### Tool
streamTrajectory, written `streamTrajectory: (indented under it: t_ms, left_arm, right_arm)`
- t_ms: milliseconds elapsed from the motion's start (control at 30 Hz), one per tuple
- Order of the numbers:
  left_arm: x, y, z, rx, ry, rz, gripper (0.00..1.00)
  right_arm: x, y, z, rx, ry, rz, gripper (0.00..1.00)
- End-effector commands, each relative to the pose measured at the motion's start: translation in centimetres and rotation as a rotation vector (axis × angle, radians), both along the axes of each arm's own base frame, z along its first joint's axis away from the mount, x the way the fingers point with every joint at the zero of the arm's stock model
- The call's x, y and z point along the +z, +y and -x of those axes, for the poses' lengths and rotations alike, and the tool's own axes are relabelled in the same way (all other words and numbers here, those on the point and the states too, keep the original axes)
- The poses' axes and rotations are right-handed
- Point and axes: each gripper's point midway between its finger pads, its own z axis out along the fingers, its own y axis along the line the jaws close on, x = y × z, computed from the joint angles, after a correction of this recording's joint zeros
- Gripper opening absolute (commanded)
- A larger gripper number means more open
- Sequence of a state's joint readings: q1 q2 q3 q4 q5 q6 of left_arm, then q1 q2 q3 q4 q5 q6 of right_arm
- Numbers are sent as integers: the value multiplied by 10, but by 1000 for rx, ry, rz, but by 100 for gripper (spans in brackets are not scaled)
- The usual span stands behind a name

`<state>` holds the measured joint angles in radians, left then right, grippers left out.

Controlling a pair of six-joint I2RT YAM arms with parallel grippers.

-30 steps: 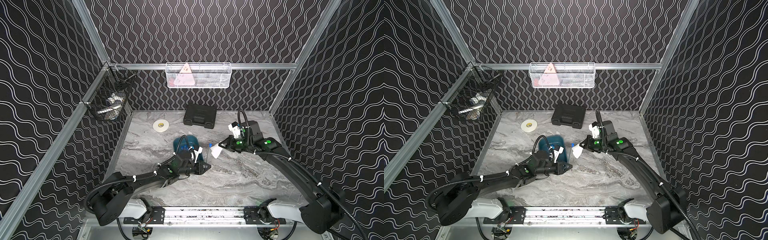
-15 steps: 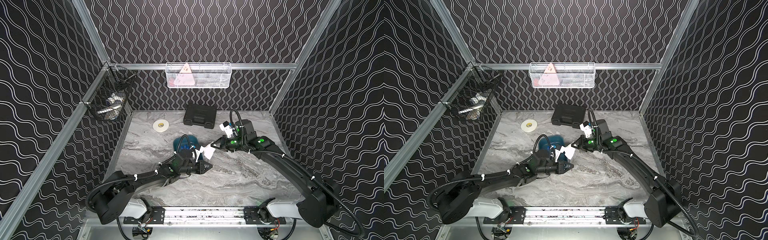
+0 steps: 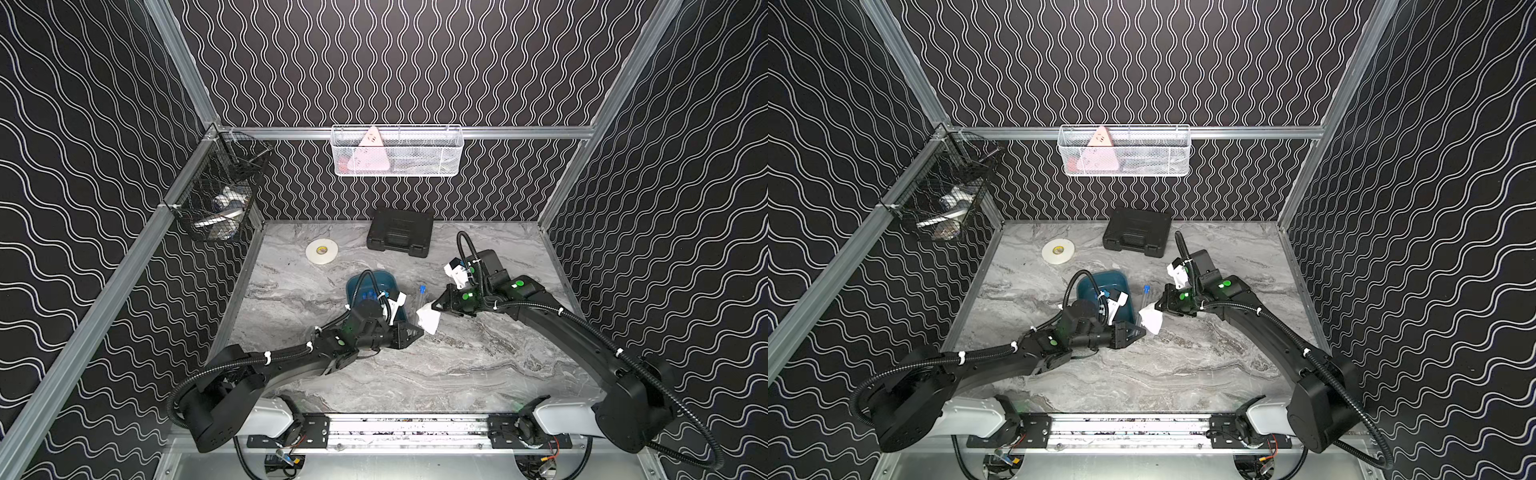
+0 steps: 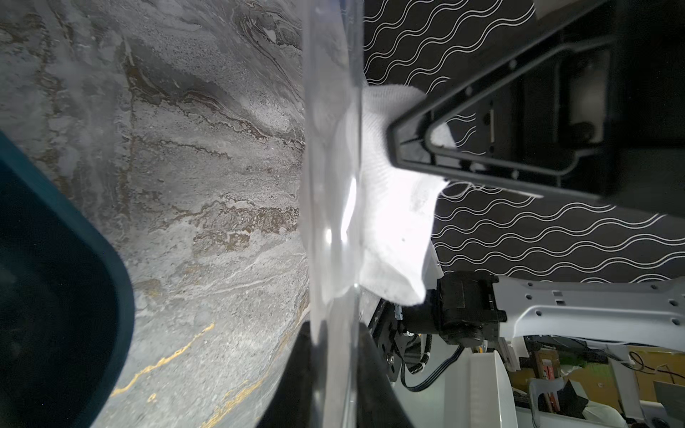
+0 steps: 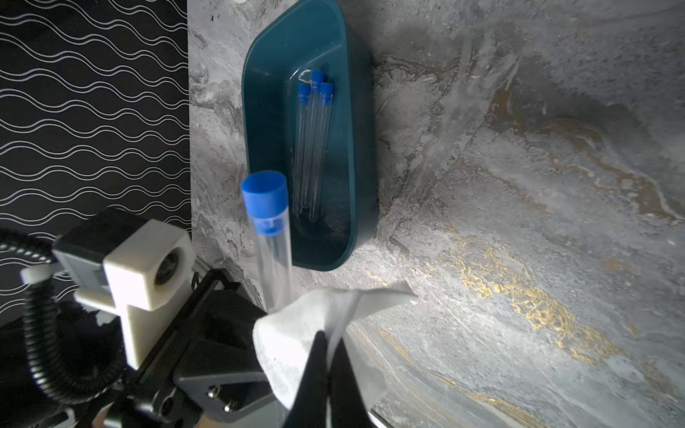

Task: Wipe the exteriors of test tubes
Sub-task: Wipe the dirt from the test tube.

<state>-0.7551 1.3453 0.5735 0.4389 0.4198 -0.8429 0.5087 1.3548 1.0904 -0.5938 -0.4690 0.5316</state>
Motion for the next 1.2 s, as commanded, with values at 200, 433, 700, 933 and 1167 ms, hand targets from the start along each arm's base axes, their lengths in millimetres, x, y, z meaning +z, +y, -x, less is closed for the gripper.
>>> streamTrajectory:
  t_ms: [200, 433, 700, 933, 1167]
  left_arm:
    - [5, -3, -2, 1, -8, 29, 9]
    - [8, -5, -2, -5, -10, 43, 9]
    - [11, -4, -1, -7, -22, 37, 9]
    - [12, -6, -2, -10, -18, 48, 9]
    - [10, -6, -2, -4, -9, 51, 9]
  right_arm:
    - [52, 26, -7, 38, -102, -217, 5]
    - [36, 23, -15, 18, -73, -144, 5]
    - [8, 10, -19, -44, -41, 2, 8]
    - [0, 14, -17, -54, -31, -4, 17]
    - [9, 28, -13, -19, -47, -67, 23]
